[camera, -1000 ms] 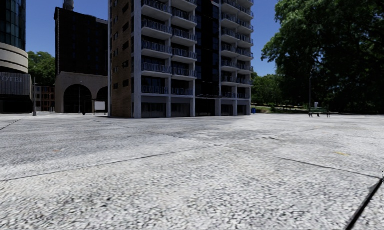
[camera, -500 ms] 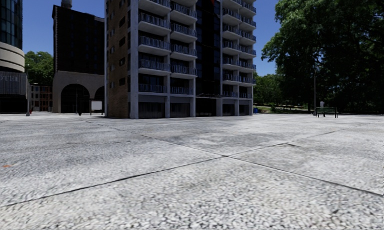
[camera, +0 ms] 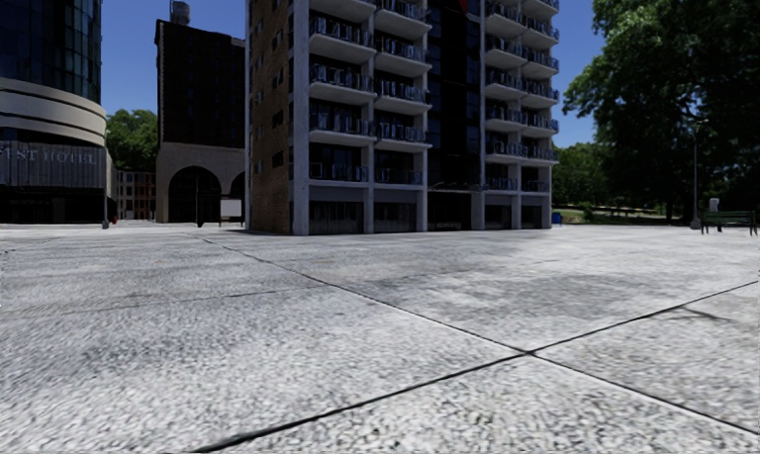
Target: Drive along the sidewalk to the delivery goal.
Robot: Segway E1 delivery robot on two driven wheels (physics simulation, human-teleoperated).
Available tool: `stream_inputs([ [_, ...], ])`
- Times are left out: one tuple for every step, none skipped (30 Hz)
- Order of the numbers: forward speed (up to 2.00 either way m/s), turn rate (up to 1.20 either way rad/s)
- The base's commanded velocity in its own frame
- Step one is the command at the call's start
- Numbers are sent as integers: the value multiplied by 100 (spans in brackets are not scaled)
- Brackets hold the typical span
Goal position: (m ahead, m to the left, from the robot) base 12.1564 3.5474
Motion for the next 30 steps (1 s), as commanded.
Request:
stream_inputs([
  [200,45],
  [200,45],
  [200,45],
  [200,45],
  [200,45],
  [200,45],
  [200,45],
  [200,45],
  [200,45],
  [200,45],
  [200,45],
  [200,46],
  [200,48],
  [200,51],
  [200,52],
  [200,52],
  [200,52],
  [200,51],
  [200,51],
  [200,48],
  [200,41],
  [200,41],
  [200,39],
  [200,39],
  [200,39],
  [200,0],
  [200,0],
  [200,0],
  [200,0],
  [200,0],
])
